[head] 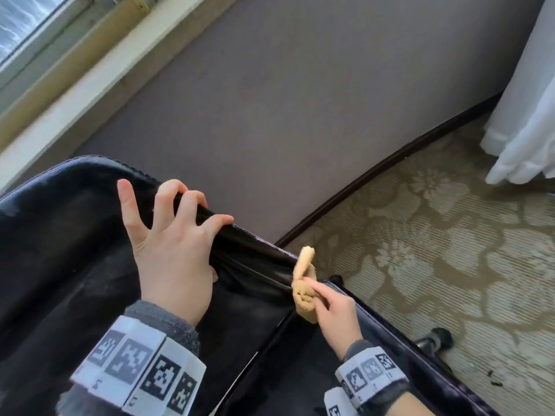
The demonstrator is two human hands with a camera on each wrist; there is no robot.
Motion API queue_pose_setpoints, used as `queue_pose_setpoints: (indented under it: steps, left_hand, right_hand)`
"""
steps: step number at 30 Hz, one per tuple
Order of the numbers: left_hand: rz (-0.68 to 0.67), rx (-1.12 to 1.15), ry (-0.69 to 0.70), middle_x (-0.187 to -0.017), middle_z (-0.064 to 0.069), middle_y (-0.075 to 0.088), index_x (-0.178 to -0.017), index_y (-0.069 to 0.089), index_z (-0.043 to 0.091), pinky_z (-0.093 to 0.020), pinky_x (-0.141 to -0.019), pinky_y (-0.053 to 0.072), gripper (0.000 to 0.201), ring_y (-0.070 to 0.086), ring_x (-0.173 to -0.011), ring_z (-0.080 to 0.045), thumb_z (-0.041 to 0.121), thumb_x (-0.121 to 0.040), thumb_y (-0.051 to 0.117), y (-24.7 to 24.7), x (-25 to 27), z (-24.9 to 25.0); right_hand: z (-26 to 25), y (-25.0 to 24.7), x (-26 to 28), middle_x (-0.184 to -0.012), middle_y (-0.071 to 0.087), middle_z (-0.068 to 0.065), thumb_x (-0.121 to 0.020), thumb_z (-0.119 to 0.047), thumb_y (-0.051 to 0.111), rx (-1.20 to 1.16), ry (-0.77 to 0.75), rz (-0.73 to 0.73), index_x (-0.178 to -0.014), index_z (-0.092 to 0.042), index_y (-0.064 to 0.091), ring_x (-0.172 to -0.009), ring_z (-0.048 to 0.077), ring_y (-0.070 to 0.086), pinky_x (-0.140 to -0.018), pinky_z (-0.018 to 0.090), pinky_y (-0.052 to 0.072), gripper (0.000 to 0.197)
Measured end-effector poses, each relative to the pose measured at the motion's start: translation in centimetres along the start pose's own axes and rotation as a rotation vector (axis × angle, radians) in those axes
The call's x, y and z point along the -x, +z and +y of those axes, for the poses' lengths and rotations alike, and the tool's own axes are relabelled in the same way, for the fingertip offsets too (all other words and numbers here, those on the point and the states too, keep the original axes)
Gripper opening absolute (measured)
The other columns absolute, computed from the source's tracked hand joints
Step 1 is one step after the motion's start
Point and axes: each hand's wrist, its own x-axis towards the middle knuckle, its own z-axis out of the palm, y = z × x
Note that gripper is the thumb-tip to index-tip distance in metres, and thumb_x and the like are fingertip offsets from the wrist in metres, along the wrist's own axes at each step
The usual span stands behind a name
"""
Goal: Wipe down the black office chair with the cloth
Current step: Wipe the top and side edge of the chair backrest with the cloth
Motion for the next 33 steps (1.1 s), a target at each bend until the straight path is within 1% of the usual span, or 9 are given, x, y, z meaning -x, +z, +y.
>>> queue_pose_setpoints:
  steps: [2, 5, 10, 13, 18, 22, 25, 29, 33]
  left_hand:
    - [0.001, 0.003, 0.008, -0.1, -0.01, 0.061, -0.094, 0.074, 0.024, -0.045, -0.109, -0.023, 0.074, 0.036, -0.12, -0.035, 0.006, -0.025, 0.092, 0.0, -0.1, 0.0]
    - [0.004, 0.001, 0.009, -0.099, -0.009, 0.061, -0.094, 0.074, 0.024, -0.044, -0.109, -0.024, 0.074, 0.035, -0.12, -0.034, 0.007, -0.024, 0.091, 0.1, -0.2, 0.0]
    - [-0.005, -0.003, 0.012, -0.099, -0.009, 0.06, -0.094, 0.074, 0.023, -0.047, -0.109, -0.021, 0.075, 0.033, -0.12, -0.034, 0.007, -0.023, 0.09, 0.1, -0.1, 0.0]
    - [-0.006, -0.001, 0.01, -0.1, -0.009, 0.061, -0.094, 0.074, 0.024, -0.048, -0.109, -0.02, 0.074, 0.033, -0.12, -0.033, 0.007, -0.024, 0.09, 0.1, -0.1, -0.1]
    - [-0.002, 0.003, 0.01, -0.1, -0.008, 0.06, -0.094, 0.074, 0.024, -0.048, -0.109, -0.021, 0.074, 0.034, -0.12, -0.033, 0.006, -0.024, 0.09, 0.3, -0.2, -0.2]
    - [-0.008, 0.016, 0.017, -0.099, -0.009, 0.061, -0.092, 0.074, 0.024, -0.046, -0.109, -0.021, 0.076, 0.034, -0.119, -0.033, 0.009, -0.02, 0.091, 0.3, -0.5, -0.2]
    - [-0.008, 0.016, 0.011, -0.099, -0.008, 0.06, -0.092, 0.074, 0.024, -0.046, -0.109, -0.023, 0.076, 0.034, -0.119, -0.033, 0.009, -0.02, 0.091, 0.3, -0.6, -0.2]
    - [-0.023, 0.007, 0.009, -0.1, -0.007, 0.06, -0.094, 0.074, 0.025, -0.046, -0.109, -0.023, 0.074, 0.034, -0.12, -0.034, 0.01, -0.023, 0.091, 0.2, -0.5, -0.2]
    - [-0.017, 0.022, 0.001, -0.099, -0.008, 0.06, -0.094, 0.074, 0.025, -0.047, -0.109, -0.021, 0.073, 0.034, -0.12, -0.033, 0.007, -0.024, 0.091, 0.3, -0.3, -0.3]
  right_hand:
    - [-0.1, -1.2, -0.6, -0.092, 0.068, -0.011, -0.086, 0.005, 0.054, -0.04, 0.031, 0.06, -0.102, -0.021, 0.07, -0.099, 0.007, 0.064, -0.082, 0.005, 0.044, 0.035]
    - [-5.0, -2.4, -1.8, -0.092, 0.067, -0.011, -0.087, 0.002, 0.056, -0.187, -0.156, 0.079, -0.101, -0.022, 0.066, -0.09, -0.005, 0.062, -0.079, 0.002, 0.044, 0.029]
    - [-11.8, 0.8, -5.2, -0.114, 0.064, -0.002, -0.084, -0.001, 0.061, -0.105, -0.496, -0.209, -0.113, -0.008, 0.065, -0.111, 0.004, 0.056, -0.101, 0.019, 0.041, 0.03]
    - [-11.1, 2.3, -6.3, -0.11, 0.069, 0.001, -0.086, -0.006, 0.061, -0.112, -0.424, -0.263, -0.113, -0.009, 0.066, -0.103, 0.007, 0.062, -0.095, 0.023, 0.047, 0.027]
    - [-4.0, 1.2, -7.0, -0.098, 0.074, 0.001, -0.082, -0.005, 0.065, 0.033, -0.251, -0.114, -0.107, -0.017, 0.071, -0.089, 0.005, 0.066, -0.085, 0.021, 0.05, 0.028]
    - [-1.1, -1.4, -7.7, -0.09, 0.074, -0.004, -0.082, -0.003, 0.064, 0.101, -0.09, -0.138, -0.1, -0.019, 0.074, -0.085, 0.002, 0.062, -0.075, 0.006, 0.044, 0.026]
    - [-3.9, -2.5, -6.9, -0.081, 0.072, -0.016, -0.082, 0.001, 0.063, -0.136, -0.171, -0.058, -0.097, -0.024, 0.074, -0.081, -0.002, 0.062, -0.079, 0.016, 0.047, 0.031]
    - [-7.7, 0.2, -6.0, -0.108, 0.068, -0.007, -0.083, 0.002, 0.061, -0.105, -0.375, -0.255, -0.114, -0.015, 0.066, -0.095, -0.013, 0.059, -0.092, 0.011, 0.044, 0.036]
    - [-4.8, 2.0, -7.2, -0.1, 0.069, -0.005, -0.085, -0.003, 0.062, -0.049, -0.269, -0.188, -0.116, -0.015, 0.064, -0.083, -0.005, 0.064, -0.078, 0.008, 0.047, 0.033]
